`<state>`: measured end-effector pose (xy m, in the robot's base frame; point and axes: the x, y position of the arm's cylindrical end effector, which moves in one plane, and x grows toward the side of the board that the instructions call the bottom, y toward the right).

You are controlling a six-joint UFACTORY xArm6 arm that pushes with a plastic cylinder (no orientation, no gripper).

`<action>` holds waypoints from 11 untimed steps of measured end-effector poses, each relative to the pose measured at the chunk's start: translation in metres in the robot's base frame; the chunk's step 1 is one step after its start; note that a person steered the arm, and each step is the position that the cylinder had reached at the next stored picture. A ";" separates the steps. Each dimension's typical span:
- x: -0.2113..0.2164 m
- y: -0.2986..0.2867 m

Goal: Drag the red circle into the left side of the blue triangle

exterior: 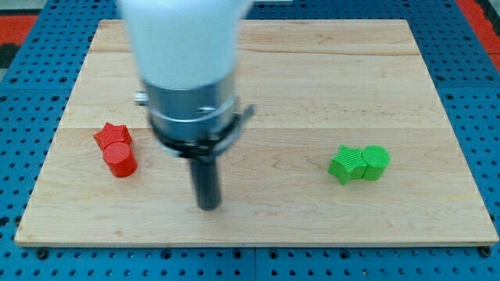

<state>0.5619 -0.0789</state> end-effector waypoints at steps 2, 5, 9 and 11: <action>-0.024 -0.055; -0.069 -0.085; -0.109 -0.091; -0.120 -0.035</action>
